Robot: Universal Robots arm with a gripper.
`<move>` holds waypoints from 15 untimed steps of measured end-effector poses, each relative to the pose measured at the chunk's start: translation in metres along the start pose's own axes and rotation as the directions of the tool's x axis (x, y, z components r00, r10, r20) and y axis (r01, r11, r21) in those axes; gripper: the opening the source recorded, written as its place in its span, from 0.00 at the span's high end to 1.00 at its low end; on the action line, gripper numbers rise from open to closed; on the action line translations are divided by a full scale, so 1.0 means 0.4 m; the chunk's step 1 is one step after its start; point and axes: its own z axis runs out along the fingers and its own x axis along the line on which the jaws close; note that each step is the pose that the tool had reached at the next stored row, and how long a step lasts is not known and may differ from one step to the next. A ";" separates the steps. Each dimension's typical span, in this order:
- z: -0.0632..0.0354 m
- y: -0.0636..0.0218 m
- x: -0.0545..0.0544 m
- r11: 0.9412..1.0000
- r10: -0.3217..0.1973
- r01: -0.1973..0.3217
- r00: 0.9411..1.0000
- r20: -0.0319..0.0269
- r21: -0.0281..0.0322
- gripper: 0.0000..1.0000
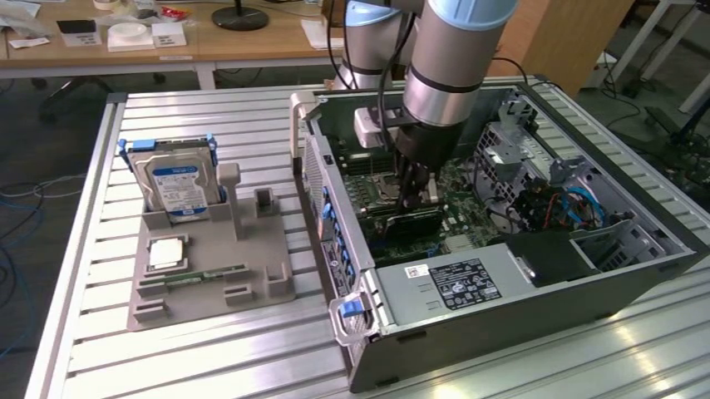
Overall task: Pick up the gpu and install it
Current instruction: 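Press down on the gpu until it lock into place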
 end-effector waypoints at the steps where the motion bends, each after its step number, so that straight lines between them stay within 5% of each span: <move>1: 0.002 0.000 0.000 1.000 0.000 0.000 1.000 0.000 0.000 0.89; 15: 0.010 0.000 0.000 1.000 0.000 0.000 1.000 0.000 0.000 0.89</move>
